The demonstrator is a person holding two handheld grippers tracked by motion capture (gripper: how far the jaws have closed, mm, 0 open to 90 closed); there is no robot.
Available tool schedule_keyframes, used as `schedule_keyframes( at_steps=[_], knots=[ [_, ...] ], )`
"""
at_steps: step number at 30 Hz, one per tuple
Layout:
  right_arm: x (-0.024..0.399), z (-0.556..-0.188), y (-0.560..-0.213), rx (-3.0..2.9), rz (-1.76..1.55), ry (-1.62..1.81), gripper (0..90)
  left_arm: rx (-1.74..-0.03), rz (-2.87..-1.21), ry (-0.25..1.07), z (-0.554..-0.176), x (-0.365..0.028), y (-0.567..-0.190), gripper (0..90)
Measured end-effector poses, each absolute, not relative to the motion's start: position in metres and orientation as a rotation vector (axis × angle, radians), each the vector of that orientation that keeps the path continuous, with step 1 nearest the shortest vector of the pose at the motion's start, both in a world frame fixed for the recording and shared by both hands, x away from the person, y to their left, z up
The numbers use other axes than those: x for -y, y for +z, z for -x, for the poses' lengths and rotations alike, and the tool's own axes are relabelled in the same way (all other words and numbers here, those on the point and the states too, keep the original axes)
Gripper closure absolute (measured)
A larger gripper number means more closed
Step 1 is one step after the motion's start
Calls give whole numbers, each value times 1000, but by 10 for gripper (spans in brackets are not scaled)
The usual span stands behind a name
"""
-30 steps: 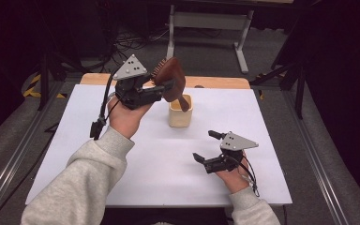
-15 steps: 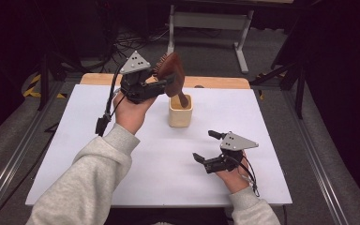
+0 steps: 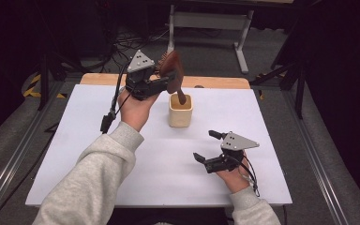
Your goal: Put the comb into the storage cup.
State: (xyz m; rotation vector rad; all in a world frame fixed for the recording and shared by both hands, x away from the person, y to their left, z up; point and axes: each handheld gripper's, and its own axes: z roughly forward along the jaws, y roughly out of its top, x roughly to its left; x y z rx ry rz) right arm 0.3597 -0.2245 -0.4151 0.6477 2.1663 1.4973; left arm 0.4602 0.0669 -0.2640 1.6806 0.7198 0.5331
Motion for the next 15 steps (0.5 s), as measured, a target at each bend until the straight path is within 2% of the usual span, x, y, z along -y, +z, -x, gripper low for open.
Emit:
schedule_keyframes(
  at_steps=[15],
  knots=[
    [227,-359,-414,-2164,-650,1504,35,-752,-1688,497,-475,-62,-279,555]
  ],
)
